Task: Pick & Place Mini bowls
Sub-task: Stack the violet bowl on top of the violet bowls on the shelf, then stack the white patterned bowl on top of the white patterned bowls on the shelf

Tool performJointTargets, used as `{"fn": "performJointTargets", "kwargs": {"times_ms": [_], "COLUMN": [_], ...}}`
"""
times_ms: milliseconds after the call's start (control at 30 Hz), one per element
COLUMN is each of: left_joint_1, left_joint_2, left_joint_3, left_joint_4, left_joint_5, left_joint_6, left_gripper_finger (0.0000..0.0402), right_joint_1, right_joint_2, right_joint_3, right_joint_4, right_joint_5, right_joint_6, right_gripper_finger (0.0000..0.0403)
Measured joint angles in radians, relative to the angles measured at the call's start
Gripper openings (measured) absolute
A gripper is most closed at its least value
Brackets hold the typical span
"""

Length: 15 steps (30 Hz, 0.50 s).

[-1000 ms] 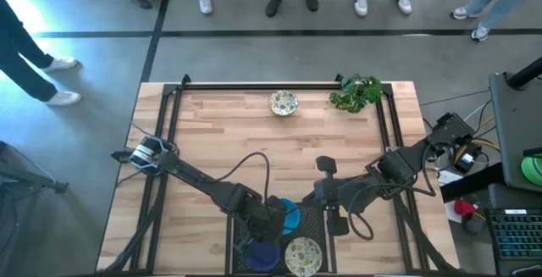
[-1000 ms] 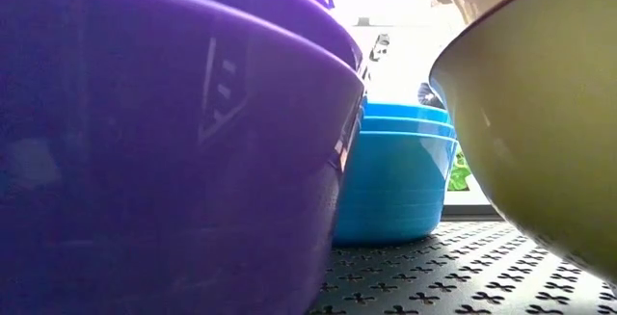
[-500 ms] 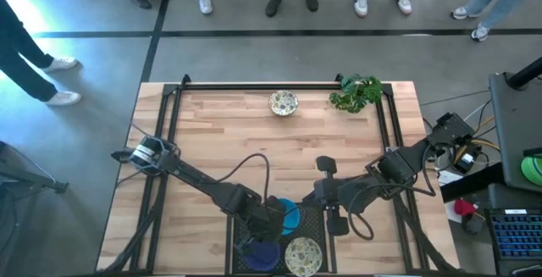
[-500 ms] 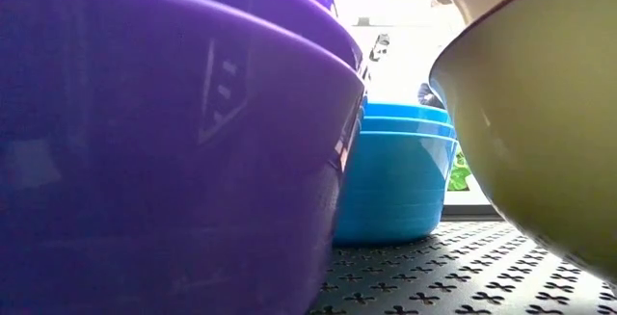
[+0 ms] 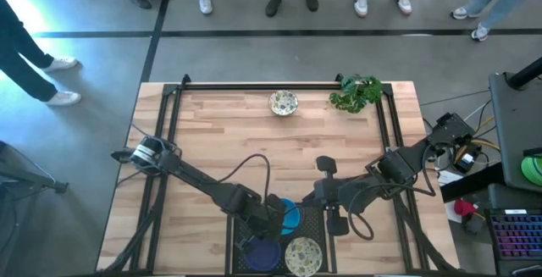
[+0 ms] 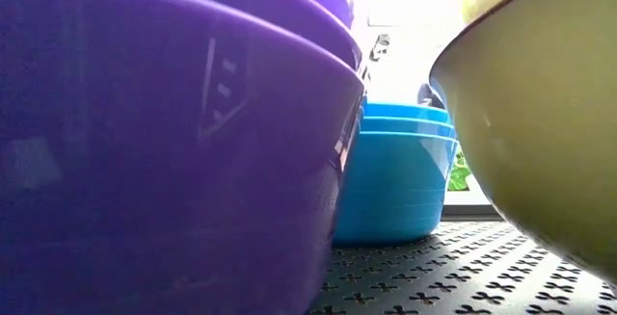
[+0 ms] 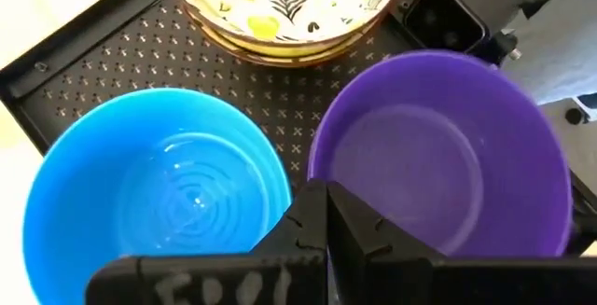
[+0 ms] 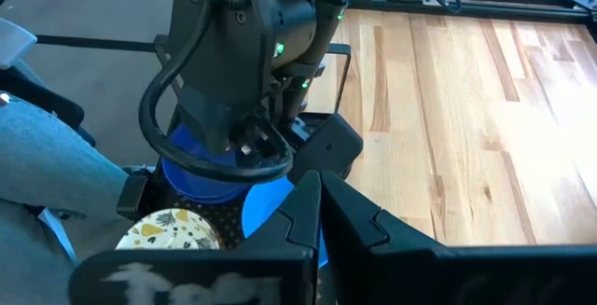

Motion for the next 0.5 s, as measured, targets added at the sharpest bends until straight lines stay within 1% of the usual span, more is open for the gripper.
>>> {"fn": "performJointTargets", "kwargs": {"times_ms": [133, 300, 500], "left_joint_1": [0.000, 0.000, 0.003], "left_joint_2": [-0.001, -0.051, -0.170], "left_joint_3": [0.004, 0.025, 0.026], "left_joint_4": [-0.007, -0.020, -0.028], "left_joint_5": [-0.012, -0.129, -0.249], "left_joint_6": [-0.001, 0.006, 0.002], "left_gripper_finger": [0.0000, 0.0000, 0.0000], "right_joint_1": [0.000, -0.001, -0.004], "right_joint_2": [0.000, 0.000, -0.001], "right_joint_3": [0.000, 0.000, 0.000], "right_joint_4": [0.000, -0.001, -0.008], "right_joint_5": [0.000, 0.003, 0.006], "right_joint_6": [0.000, 0.000, -0.002], "right_gripper_finger": [0.0008, 0.0008, 0.0008]}}
